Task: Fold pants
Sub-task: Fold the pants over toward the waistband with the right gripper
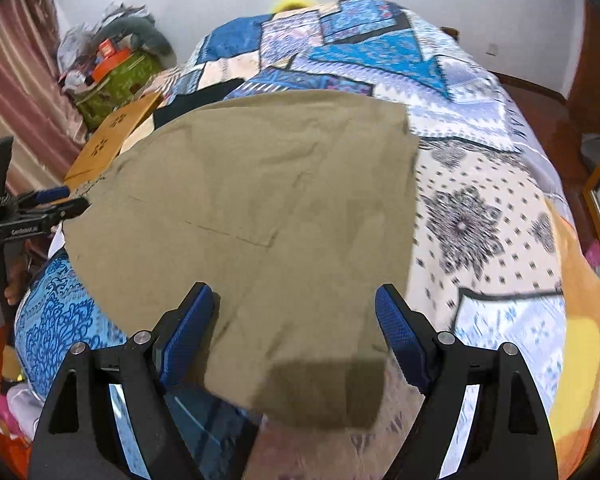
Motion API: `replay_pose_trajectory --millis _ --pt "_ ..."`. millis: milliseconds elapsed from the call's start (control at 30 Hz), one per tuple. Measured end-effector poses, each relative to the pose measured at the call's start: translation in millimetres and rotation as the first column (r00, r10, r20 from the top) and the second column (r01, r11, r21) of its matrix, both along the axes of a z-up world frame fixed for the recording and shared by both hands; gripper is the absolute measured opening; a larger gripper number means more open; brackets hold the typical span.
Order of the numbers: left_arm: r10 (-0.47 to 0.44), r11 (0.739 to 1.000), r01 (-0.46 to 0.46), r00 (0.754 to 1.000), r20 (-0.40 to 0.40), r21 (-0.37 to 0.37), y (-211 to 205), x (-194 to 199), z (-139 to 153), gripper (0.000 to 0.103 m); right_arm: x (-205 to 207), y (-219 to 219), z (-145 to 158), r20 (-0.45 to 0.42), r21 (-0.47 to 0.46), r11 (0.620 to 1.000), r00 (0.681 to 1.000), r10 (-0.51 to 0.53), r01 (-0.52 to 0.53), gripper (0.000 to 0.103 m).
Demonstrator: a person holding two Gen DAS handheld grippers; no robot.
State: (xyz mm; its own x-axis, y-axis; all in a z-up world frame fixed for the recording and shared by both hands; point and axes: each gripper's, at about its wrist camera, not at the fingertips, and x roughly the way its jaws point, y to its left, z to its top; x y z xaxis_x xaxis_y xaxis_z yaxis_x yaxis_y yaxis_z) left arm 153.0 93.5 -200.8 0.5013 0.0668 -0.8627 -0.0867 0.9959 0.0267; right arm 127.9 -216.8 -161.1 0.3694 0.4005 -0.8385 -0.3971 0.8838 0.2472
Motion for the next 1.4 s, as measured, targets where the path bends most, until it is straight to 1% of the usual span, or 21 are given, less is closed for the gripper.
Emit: replay_pose_trajectory --millis 67,133,267,367,467,600,700,800,833,967,1033,1067,1100,1133,1167,1200,1233,1267,1300,1333,1400 --pt "0.016 1.0 -0.016 1.0 0.001 -0.019 3.9 -5.8 4.8 0.095 -4.6 -2.0 5.1 0.008 0.0 1.0 1.0 -0.016 0.016 0.081" --pt "0.036 0.998 -0.035 0.999 0.003 -0.055 8.5 -10.9 9.0 0.095 -9.4 0.5 13.5 0.043 -0.018 1.0 0.999 -0.02 0.021 0.081" --pt "0.057 0.98 -0.058 0.998 -0.013 -0.189 14.2 -18.5 13.8 0.095 -15.0 17.8 31.9 0.114 -0.006 1.0 0.993 0.016 -0.015 0.081" --pt "0.048 0.967 -0.054 0.998 -0.029 -0.249 9.2 -22.2 12.9 0.095 -16.8 36.7 38.2 0.147 0.009 0.998 0.988 0.054 -0.056 0.081" --pt "0.012 0.95 -0.029 0.998 -0.056 -0.31 2.3 -23.6 8.4 0.095 -15.4 55.0 32.4 0.146 0.007 0.995 0.984 0.102 -0.104 0.081" --pt "-0.046 0.918 0.001 0.994 -0.103 -0.397 -5.9 -20.7 -3.7 0.095 -10.4 73.5 9.3 0.11 -0.054 0.985 0.98 0.167 -0.162 0.081" --pt "-0.068 0.874 -0.012 0.987 -0.146 -0.485 -7.4 -15.2 -16.7 0.095 -5.8 68.3 -2.3 0.078 -0.007 0.988 0.985 0.154 -0.154 0.085" --pt "-0.051 0.856 -0.041 0.985 -0.164 -0.515 -7.1 -7.2 -23.8 0.096 -4.7 64.7 -1.9 0.064 0.004 0.986 0.984 0.169 -0.169 0.086" --pt "-0.048 0.844 -0.05 0.984 -0.17 -0.533 -5.7 -3.5 -25.4 0.098 -5.1 64.9 -2.4 0.067 0.003 0.985 0.983 0.173 -0.174 0.086" --pt "-0.017 0.758 -0.129 0.976 -0.218 -0.639 10.2 17.2 -38.5 0.1 -7.8 65.7 -3.6 0.073 0.006 0.984 0.981 0.178 -0.179 0.087" --pt "0.019 0.733 -0.175 0.971 -0.237 -0.658 18.7 26.6 -43.7 0.1 -7.0 64.6 -4.7 0.068 0.024 0.984 0.982 0.177 -0.179 0.087" --pt "0.036 0.733 -0.188 0.97 -0.239 -0.654 21.5 29.4 -44.1 0.097 -6.9 64.4 -4.8 0.068 0.029 0.983 0.982 0.177 -0.179 0.087" --pt "0.053 0.743 -0.197 0.97 -0.237 -0.639 22.8 32.2 -42.9 0.092 -7.3 64.0 -5.1 0.07 0.033 0.984 0.982 0.175 -0.177 0.088" --pt "0.076 0.765 -0.207 0.969 -0.234 -0.609 23.7 34.0 -41.3 0.081 -8.0 64.0 -5.0 0.072 0.034 0.984 0.982 0.173 -0.176 0.088" --pt "0.101 0.798 -0.216 0.968 -0.228 -0.562 22.3 35.4 -38.4 0.073 -8.5 64.1 -4.7 0.073 0.036 0.984 0.982 0.171 -0.174 0.088" --pt "0.113 0.816 -0.214 0.97 -0.215 -0.537 20.7 36.1 -36.2 0.069 -9.0 63.7 -4.3 0.073 0.04 0.984 0.983 0.169 -0.172 0.088" --pt "0.124 0.834 -0.208 0.973 -0.194 -0.511 19.7 35.7 -33.9 0.062 -8.6 63.3 -4.5 0.072 0.042 0.984 0.983 0.168 -0.171 0.088" --pt "0.137 0.862 -0.199 0.977 -0.163 -0.466 19.0 34.0 -29.2 0.057 -8.5 62.7 -4.4 0.071 0.046 0.984 0.984 0.166 -0.17 0.088" --pt "0.144 0.883 -0.188 0.98 -0.134 -0.43 16.7 33.1 -24.1 0.048 -8.6 62.3 -4.2 0.071 0.049 0.985 0.984 0.164 -0.168 0.088" --pt "0.145 0.901 -0.174 0.984 -0.103 -0.397 14.5 31.5 -18.7 0.043 -8.5 61.8 -3.9 0.071 0.051 0.985 0.984 0.163 -0.167 0.087" --pt "0.142 0.933 -0.147 0.989 -0.041 -0.328 8.4 26.9 -7.7 0.04 -9.7 61.1 -2.7 0.074 0.054 0.985 0.984 0.159 -0.163 0.087"
